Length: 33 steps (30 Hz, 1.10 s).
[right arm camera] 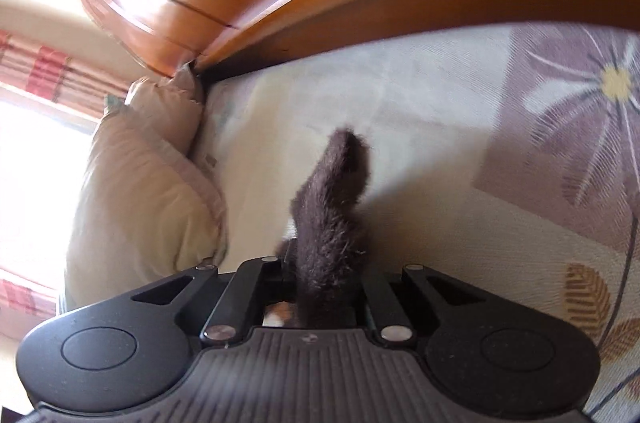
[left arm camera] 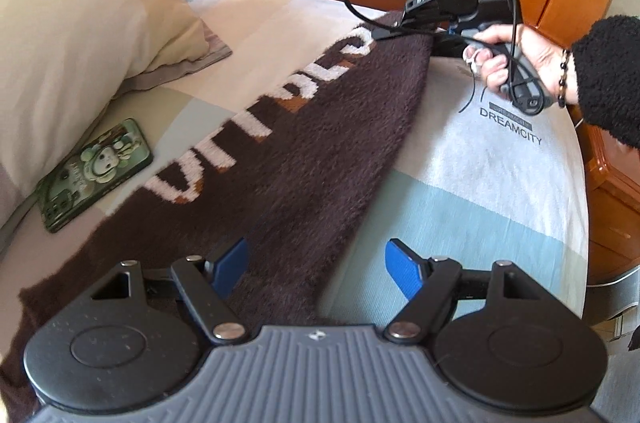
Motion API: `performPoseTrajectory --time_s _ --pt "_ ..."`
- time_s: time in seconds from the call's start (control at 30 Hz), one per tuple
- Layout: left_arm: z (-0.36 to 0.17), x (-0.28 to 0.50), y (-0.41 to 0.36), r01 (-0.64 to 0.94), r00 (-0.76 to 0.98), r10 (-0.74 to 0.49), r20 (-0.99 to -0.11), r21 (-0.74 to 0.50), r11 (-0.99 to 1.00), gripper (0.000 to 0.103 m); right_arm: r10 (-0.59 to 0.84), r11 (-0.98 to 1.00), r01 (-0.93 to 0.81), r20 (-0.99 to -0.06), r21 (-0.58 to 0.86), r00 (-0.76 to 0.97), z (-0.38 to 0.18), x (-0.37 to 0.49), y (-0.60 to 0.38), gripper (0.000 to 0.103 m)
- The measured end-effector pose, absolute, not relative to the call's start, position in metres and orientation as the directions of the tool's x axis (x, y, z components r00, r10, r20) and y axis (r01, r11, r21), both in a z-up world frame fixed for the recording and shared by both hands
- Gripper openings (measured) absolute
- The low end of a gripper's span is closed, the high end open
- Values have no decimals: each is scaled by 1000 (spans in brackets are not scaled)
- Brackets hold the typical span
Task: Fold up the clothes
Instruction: 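Close the right gripper on the sleeve cuff, then lift the sleeve with the right gripper and carry it across the sweater front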
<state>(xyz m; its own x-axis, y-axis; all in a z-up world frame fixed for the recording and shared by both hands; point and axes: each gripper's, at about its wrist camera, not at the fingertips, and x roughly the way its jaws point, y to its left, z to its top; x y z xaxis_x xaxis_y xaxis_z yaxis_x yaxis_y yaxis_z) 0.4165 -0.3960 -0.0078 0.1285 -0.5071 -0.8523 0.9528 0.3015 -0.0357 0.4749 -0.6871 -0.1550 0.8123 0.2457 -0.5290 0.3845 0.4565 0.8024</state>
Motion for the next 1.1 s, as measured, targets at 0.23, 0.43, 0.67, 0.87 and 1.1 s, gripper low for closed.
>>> performPoseTrajectory --time_s 0.23,0.43,0.67,0.87,1.1 --pt "1 409 -367 936 175 -504 -846 -15 351 76 270 564 320 -537 761 799 -110 480 -652 9" --pt "5 402 -335 927 191 -502 -843 -13 375 76 315 619 245 -521 746 793 -79 481 -609 9" --pt "8 399 -291 915 211 -498 -841 -8 402 76 358 670 177 -523 721 773 -51 476 -547 9" --pt "13 400 -247 904 225 -494 -840 -9 426 76 392 683 142 -524 716 756 -45 476 -493 9" --pt "14 400 -188 890 234 -475 -848 -9 456 76 393 749 106 -567 654 724 -39 480 -425 9"
